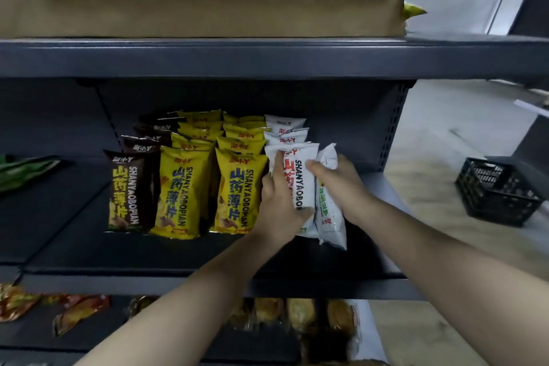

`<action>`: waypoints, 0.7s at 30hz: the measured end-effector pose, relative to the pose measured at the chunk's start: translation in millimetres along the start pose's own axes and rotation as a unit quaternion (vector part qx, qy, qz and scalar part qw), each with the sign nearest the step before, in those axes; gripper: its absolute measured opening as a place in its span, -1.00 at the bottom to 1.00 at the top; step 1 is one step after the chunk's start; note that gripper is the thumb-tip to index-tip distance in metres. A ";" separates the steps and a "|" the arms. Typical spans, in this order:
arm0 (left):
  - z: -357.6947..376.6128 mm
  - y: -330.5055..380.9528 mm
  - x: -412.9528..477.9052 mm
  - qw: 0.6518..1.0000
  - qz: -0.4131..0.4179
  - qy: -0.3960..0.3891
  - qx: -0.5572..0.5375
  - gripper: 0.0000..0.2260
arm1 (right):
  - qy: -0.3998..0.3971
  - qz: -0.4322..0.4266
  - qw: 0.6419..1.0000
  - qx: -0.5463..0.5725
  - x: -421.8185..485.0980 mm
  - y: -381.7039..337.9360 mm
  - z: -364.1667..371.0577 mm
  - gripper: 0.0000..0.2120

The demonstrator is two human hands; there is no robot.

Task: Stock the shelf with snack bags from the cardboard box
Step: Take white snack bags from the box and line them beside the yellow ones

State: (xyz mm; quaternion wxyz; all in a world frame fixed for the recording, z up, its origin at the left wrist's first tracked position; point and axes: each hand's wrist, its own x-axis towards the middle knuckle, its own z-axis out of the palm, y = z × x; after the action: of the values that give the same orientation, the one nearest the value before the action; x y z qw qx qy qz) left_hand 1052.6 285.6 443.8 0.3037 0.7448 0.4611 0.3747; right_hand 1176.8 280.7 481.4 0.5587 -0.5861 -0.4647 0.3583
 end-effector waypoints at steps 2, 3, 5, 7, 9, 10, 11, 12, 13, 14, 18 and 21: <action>4.2 -6.5 7.5 0.999 0.006 0.020 0.027 0.00 | 0.031 -0.001 0.999 -0.026 9.7 2.1 5.6 -0.80; 6.4 -9.0 10.6 0.998 0.012 0.033 0.045 -0.01 | 0.050 0.001 0.998 -0.039 13.9 2.8 7.7 -0.76; 11.5 -14.5 16.2 0.995 0.019 0.060 0.073 -0.03 | 0.079 -0.004 0.995 -0.061 20.3 2.6 10.7 -0.74; 17.0 -18.9 19.7 0.992 0.019 0.079 0.098 -0.07 | 0.102 -0.011 0.991 -0.089 24.1 2.5 14.3 -0.73; 22.6 -22.3 22.3 0.986 0.012 0.096 0.139 -0.12 | 0.122 -0.019 0.985 -0.119 28.6 5.7 18.0 -0.67; 24.6 -23.1 22.9 0.983 0.004 0.099 0.153 -0.14 | 0.126 -0.022 0.982 -0.136 29.8 6.7 20.1 -0.63; 25.9 -23.4 23.4 0.981 -0.007 0.098 0.165 -0.15 | 0.126 -0.026 0.980 -0.150 31.0 7.4 22.2 -0.58; 27.3 -24.4 24.7 0.979 -0.015 0.098 0.177 -0.15 | 0.121 -0.026 0.979 -0.159 31.7 7.5 23.7 -0.53; 28.4 -25.9 26.7 0.977 -0.020 0.098 0.187 -0.14 | 0.114 -0.025 0.979 -0.166 32.8 7.0 24.4 -0.49; 29.6 -27.6 29.5 0.976 -0.023 0.100 0.191 -0.13 | 0.105 -0.023 0.979 -0.173 34.0 6.4 24.7 -0.46; 34.0 -34.6 38.8 0.976 -0.042 0.092 0.192 -0.05 | 0.075 0.006 0.974 -0.216 38.7 6.9 27.0 -0.38; 35.2 -39.2 37.8 0.967 -0.028 0.101 0.232 0.01 | 0.084 0.012 0.973 -0.214 39.7 7.6 28.9 -0.42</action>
State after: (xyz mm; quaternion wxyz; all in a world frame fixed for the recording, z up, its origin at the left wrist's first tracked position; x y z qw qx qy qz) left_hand 1075.3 331.7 404.2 0.0850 0.7397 0.5845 0.3224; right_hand 1163.1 328.0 474.4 0.4529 -0.7254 -0.4753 0.2065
